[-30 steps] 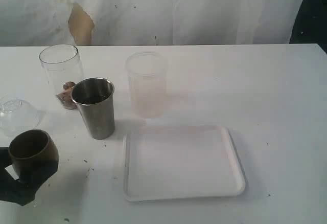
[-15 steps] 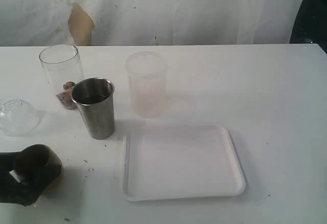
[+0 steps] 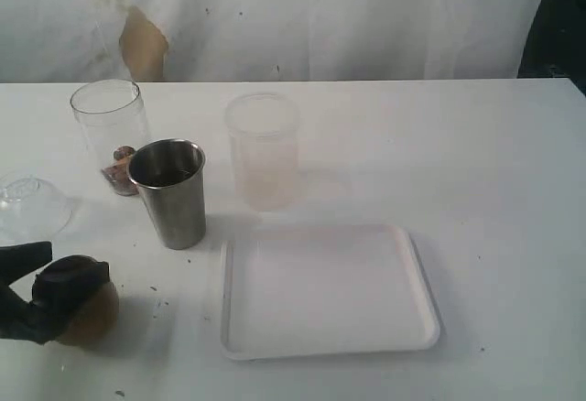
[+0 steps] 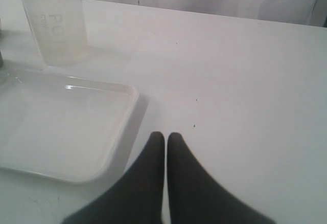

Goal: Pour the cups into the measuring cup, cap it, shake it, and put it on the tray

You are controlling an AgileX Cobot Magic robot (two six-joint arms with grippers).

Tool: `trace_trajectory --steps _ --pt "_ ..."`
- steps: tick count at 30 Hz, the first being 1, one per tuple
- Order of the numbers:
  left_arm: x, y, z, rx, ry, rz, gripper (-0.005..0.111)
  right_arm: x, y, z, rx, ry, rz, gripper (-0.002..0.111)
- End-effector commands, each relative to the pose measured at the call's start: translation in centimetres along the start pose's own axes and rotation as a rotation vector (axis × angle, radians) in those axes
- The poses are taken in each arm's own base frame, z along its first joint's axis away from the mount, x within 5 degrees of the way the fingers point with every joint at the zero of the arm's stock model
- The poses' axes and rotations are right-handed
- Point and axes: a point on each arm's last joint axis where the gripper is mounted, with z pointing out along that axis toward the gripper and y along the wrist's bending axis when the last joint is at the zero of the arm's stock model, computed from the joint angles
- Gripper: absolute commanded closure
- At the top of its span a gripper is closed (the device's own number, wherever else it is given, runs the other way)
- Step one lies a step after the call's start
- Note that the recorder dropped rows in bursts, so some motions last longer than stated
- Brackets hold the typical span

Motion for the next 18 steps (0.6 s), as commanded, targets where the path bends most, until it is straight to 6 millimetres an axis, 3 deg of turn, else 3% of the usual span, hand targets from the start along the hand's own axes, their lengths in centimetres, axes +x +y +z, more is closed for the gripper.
trace_trajectory --steps 1,5,7,10,15,18 --pt "-1.5 -0.2 -0.5 -0.015 -0.095 0.018 0.025 0.1 0.0 0.0 -0.003 -0.002 -0.006 0.106" --pt "-2.7 -0.6 -1.2 -0.026 -0.161 0.016 0.048 0.1 0.0 0.0 -0.003 -0.002 -0.006 0.106" --pt "-3.0 -0.8 -1.6 -0.03 -0.183 0.021 0.067 0.1 0.0 0.0 -0.003 -0.002 -0.006 0.106" --pt "-3.0 -1.1 -2.6 -0.073 -0.215 0.001 0.104 0.1 0.0 0.0 -0.003 -0.002 -0.006 0.106" --pt "-3.3 0.6 -5.1 -0.378 -0.388 -0.148 0.106 0.1 0.0 0.0 -0.003 -0.002 -0.006 0.106" --pt "-2.9 0.5 -5.5 -0.421 -0.317 -0.155 0.106 0.1 0.0 0.0 -0.003 -0.002 -0.006 0.106"
